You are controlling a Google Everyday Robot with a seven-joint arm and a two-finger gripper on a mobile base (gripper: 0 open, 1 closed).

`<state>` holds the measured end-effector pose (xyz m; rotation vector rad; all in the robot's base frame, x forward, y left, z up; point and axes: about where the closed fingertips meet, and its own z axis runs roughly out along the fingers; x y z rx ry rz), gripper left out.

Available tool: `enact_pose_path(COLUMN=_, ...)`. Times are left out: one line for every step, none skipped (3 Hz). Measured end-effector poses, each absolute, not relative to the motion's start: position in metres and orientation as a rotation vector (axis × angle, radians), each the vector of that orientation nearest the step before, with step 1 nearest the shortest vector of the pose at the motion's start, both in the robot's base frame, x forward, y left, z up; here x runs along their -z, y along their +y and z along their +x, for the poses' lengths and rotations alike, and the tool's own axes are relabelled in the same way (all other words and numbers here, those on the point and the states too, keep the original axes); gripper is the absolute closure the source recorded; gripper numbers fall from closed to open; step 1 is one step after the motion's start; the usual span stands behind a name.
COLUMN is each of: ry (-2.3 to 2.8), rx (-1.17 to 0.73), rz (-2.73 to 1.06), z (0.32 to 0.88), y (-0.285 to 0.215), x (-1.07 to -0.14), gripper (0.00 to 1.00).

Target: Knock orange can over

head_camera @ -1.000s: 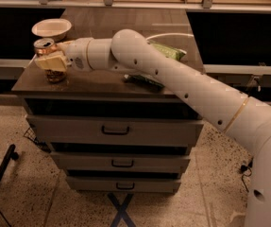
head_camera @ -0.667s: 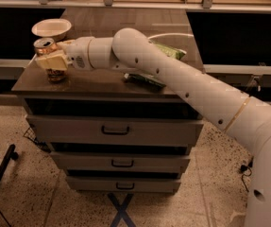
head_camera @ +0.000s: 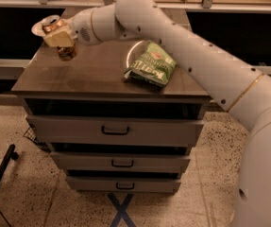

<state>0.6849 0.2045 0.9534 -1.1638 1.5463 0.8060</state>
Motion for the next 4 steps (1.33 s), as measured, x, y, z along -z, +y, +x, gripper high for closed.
enact_pose_path(ry=1.633, rx=-0.679, rz=-1.220, z=0.708, y=0.195, x=-0.987, gripper=0.74)
enact_pose_path(ry=1.777, rx=-0.538, rz=-1.262, z=0.750, y=0.201, x=-0.980, gripper=0.73)
enact_pose_path(ry=1.869, rx=-0.399, rz=-1.375, z=0.780, y=0.225, x=-0.953, gripper=0.70)
enact_pose_path(ry=2.009, rx=-0.186, rz=-1.502, z=0.797, y=0.209, x=-0.914, gripper=0.67)
